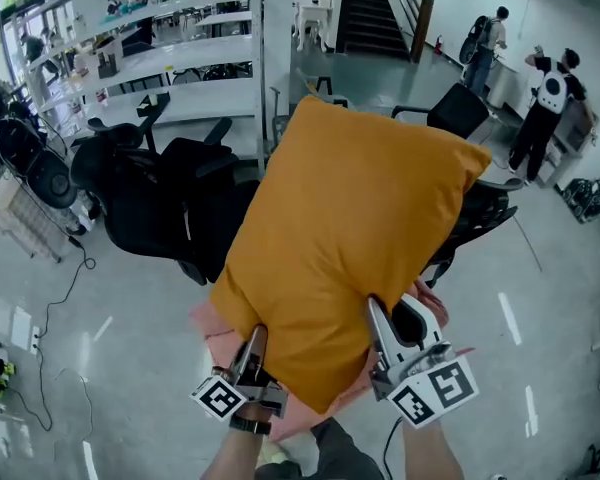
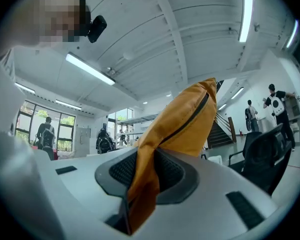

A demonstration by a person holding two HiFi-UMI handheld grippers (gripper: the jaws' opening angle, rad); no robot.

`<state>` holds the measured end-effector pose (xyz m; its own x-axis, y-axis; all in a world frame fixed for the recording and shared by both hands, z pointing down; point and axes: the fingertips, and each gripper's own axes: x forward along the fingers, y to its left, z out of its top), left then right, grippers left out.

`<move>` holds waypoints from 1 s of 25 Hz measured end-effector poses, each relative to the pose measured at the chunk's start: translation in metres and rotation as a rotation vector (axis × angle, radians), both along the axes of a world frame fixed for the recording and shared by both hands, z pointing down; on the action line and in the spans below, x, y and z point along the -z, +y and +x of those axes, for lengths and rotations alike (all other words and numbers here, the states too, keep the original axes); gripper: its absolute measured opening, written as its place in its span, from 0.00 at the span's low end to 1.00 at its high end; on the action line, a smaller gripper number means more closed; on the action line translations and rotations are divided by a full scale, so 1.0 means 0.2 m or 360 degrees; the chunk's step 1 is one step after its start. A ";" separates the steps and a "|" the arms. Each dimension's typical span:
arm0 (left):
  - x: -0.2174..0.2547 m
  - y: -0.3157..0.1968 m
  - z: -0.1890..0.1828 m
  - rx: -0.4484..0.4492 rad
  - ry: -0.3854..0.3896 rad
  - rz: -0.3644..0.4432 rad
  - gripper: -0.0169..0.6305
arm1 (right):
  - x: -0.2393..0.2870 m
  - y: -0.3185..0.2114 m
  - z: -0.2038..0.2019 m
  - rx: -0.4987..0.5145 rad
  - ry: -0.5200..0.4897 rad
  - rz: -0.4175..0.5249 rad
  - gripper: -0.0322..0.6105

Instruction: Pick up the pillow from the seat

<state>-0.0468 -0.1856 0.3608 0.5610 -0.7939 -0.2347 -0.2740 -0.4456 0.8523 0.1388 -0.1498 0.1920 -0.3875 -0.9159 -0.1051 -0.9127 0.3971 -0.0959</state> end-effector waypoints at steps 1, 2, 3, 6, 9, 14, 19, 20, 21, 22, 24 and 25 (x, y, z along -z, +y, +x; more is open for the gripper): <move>0.06 0.00 0.00 0.0005 -0.0001 0.0030 0.10 | 0.05 0.02 0.00 -0.0003 0.0000 0.0029 0.20; 0.11 0.00 -0.01 0.0011 -0.0004 0.0058 0.10 | 0.10 0.03 0.00 -0.0005 0.0001 0.0055 0.20; 0.17 0.00 -0.01 0.0019 -0.0009 0.0084 0.10 | 0.15 0.05 0.00 -0.0006 0.0002 0.0080 0.20; 0.31 0.00 -0.02 0.0037 -0.0017 0.0146 0.10 | 0.29 0.08 -0.01 -0.0008 0.0008 0.0148 0.20; 0.42 0.01 -0.02 0.0053 -0.0009 0.0205 0.09 | 0.40 0.11 -0.02 -0.0010 0.0013 0.0212 0.20; 0.55 0.01 -0.06 0.0112 -0.0015 0.0270 0.09 | 0.53 0.13 -0.06 0.0002 0.0025 0.0274 0.20; 0.68 0.01 -0.11 0.0170 -0.0026 0.0332 0.09 | 0.64 0.12 -0.09 0.0023 0.0039 0.0324 0.20; 0.70 0.00 -0.13 0.0182 -0.0030 0.0337 0.09 | 0.65 0.11 -0.11 0.0028 0.0042 0.0329 0.20; 0.70 -0.01 -0.15 0.0195 -0.0035 0.0342 0.09 | 0.66 0.10 -0.13 0.0035 0.0046 0.0336 0.20; 0.71 -0.02 -0.16 0.0205 -0.0041 0.0349 0.09 | 0.66 0.09 -0.15 0.0042 0.0050 0.0345 0.20; 0.73 -0.04 -0.18 0.0222 -0.0050 0.0362 0.09 | 0.68 0.08 -0.17 0.0056 0.0057 0.0363 0.20; 0.73 -0.04 -0.18 0.0229 -0.0054 0.0366 0.09 | 0.69 0.07 -0.17 0.0061 0.0060 0.0369 0.20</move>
<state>-0.0820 -0.1936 0.2141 0.4568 -0.7941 -0.4009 -0.3752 -0.5807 0.7225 0.1053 -0.1355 0.0543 -0.4293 -0.8534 -0.2957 -0.8977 0.4391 0.0358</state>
